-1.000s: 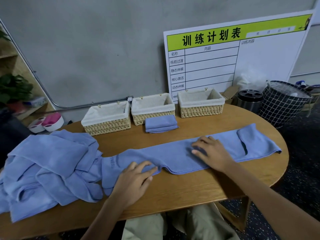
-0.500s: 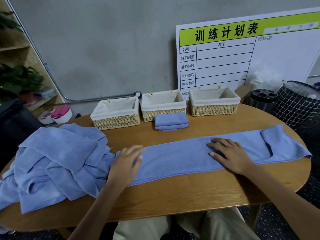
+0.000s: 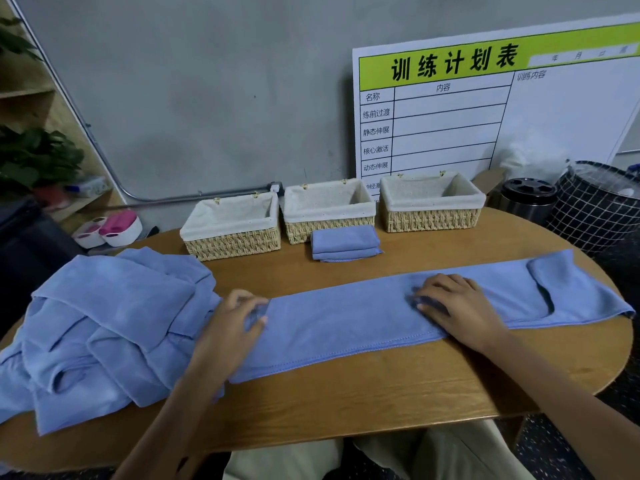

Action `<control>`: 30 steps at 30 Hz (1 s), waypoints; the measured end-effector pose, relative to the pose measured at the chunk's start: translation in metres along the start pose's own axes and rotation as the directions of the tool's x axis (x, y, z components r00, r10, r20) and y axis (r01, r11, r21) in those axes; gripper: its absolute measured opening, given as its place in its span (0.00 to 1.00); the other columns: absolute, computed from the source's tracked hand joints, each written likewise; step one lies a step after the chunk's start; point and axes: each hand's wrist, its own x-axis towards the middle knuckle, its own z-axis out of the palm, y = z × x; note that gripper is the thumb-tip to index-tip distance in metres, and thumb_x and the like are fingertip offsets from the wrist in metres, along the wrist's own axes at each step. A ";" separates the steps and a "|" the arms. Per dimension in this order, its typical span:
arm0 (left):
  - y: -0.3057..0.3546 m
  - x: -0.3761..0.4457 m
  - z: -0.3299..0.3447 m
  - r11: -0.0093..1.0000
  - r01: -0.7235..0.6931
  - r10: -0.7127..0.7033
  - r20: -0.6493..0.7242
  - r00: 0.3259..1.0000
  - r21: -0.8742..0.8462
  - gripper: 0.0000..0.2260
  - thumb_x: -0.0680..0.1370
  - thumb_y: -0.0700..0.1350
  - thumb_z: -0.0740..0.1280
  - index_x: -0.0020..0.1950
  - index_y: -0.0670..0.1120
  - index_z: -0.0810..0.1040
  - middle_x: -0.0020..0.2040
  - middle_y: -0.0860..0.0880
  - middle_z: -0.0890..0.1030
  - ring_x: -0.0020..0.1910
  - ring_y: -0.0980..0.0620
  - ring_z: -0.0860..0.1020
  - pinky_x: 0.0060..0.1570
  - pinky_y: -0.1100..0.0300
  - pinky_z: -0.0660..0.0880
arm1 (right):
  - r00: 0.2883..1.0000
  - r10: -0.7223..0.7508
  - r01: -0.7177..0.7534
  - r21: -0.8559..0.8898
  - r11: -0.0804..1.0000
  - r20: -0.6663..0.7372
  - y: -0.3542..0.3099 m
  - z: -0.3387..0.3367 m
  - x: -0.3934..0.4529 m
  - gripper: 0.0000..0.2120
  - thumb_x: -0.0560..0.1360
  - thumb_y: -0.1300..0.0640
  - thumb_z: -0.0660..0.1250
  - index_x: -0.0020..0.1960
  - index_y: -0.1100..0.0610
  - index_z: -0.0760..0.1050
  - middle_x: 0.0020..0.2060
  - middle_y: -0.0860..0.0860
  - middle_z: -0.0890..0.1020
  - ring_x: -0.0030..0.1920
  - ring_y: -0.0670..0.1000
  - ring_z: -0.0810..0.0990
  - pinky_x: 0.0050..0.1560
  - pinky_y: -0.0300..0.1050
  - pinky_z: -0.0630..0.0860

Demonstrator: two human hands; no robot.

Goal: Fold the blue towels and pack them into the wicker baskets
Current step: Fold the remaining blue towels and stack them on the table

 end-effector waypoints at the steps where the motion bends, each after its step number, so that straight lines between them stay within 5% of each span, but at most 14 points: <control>1: -0.009 0.001 -0.008 1.000 0.003 -0.003 -0.006 1.000 0.014 0.11 0.82 0.48 0.66 0.64 0.52 0.78 0.56 0.55 0.74 0.53 0.54 0.75 0.51 0.55 0.74 | 0.998 -0.049 0.050 0.048 0.998 -0.026 -0.014 0.003 0.005 0.16 0.78 0.41 0.59 0.53 0.47 0.81 0.51 0.45 0.80 0.50 0.54 0.78 0.49 0.50 0.71; 4: -0.032 0.001 -0.017 0.995 0.073 -0.079 0.101 0.992 0.064 0.13 0.80 0.45 0.69 0.65 0.47 0.79 0.45 0.54 0.74 0.43 0.55 0.75 0.44 0.56 0.73 | 0.978 -0.209 0.201 0.221 0.954 0.014 -0.074 0.016 0.021 0.12 0.78 0.41 0.62 0.52 0.46 0.81 0.48 0.44 0.79 0.46 0.51 0.77 0.45 0.47 0.71; 11: -0.035 0.000 -0.015 0.994 0.052 -0.064 0.114 0.991 0.099 0.17 0.79 0.49 0.71 0.66 0.47 0.77 0.42 0.52 0.75 0.42 0.52 0.76 0.39 0.59 0.67 | 0.891 -0.406 0.332 0.321 0.887 0.201 -0.179 0.049 0.045 0.13 0.77 0.42 0.67 0.55 0.48 0.81 0.49 0.48 0.78 0.53 0.51 0.72 0.53 0.46 0.64; 18: -0.034 0.001 -0.017 0.997 0.071 -0.074 0.104 0.992 0.031 0.17 0.78 0.48 0.71 0.67 0.49 0.76 0.39 0.54 0.76 0.39 0.57 0.76 0.35 0.62 0.67 | 0.871 -0.471 0.416 0.301 0.858 0.138 -0.190 0.053 0.049 0.11 0.75 0.41 0.68 0.52 0.47 0.80 0.47 0.46 0.77 0.49 0.48 0.71 0.49 0.42 0.59; 30: -0.025 -0.002 -0.022 0.987 0.136 -0.137 -0.018 0.990 -0.084 0.13 0.73 0.45 0.78 0.56 0.48 0.83 0.33 0.53 0.78 0.35 0.58 0.77 0.41 0.61 0.76 | 0.821 -0.566 0.546 0.184 0.817 0.078 -0.198 0.060 0.047 0.03 0.80 0.54 0.63 0.48 0.52 0.73 0.45 0.47 0.75 0.46 0.49 0.71 0.49 0.43 0.63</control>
